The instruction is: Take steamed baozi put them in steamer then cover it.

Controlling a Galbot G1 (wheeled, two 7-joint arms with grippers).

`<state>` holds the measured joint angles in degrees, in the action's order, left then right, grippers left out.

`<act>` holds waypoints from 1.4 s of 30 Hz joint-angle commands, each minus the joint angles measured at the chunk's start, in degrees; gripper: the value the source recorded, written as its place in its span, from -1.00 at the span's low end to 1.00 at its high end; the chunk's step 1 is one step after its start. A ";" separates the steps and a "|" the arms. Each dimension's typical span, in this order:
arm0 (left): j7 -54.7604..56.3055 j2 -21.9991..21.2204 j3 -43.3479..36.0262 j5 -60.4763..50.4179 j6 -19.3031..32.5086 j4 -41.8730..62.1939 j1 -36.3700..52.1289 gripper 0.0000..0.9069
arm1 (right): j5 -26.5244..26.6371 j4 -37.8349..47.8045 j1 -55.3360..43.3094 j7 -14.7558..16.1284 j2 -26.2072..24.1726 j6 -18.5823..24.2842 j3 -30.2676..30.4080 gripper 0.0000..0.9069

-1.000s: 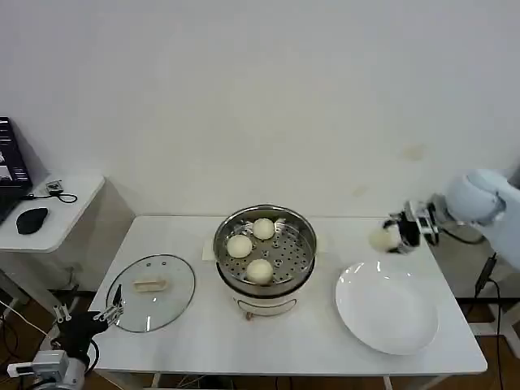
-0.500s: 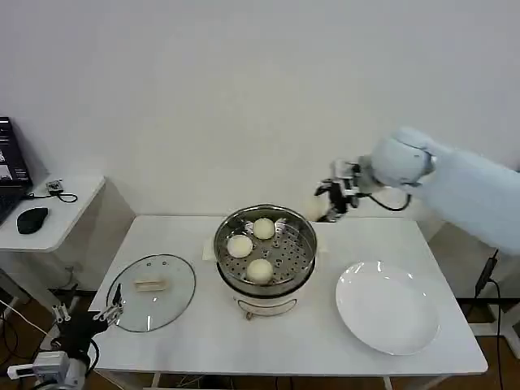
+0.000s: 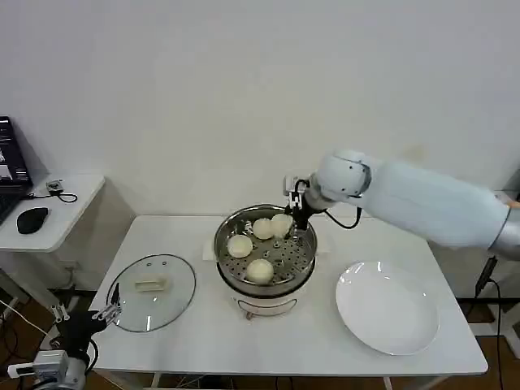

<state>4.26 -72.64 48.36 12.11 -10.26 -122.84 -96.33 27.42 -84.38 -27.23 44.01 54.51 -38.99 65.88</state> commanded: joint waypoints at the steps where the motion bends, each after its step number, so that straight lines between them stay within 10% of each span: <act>1: 0.00 0.07 0.05 -0.10 0.04 0.42 0.02 1.00 | 0.30 3.31 3.69 -1.58 3.44 -2.60 2.07 0.53; 25: -0.02 0.38 0.23 0.15 0.07 0.73 0.21 1.00 | -4.64 6.11 6.73 -0.03 3.73 -1.93 0.51 0.53; 28: -0.06 0.34 0.32 0.13 0.12 0.79 0.08 1.00 | -5.10 6.02 6.76 -0.25 3.64 -1.79 0.39 1.00; 42: -0.04 0.07 0.29 0.12 0.07 0.33 -0.06 1.00 | -4.10 -1.61 5.57 -4.01 -1.86 -2.63 -3.67 1.00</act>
<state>4.25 -72.50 48.75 12.25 -10.15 -122.41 -96.37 23.23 -80.77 -21.39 42.11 56.17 -41.38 64.38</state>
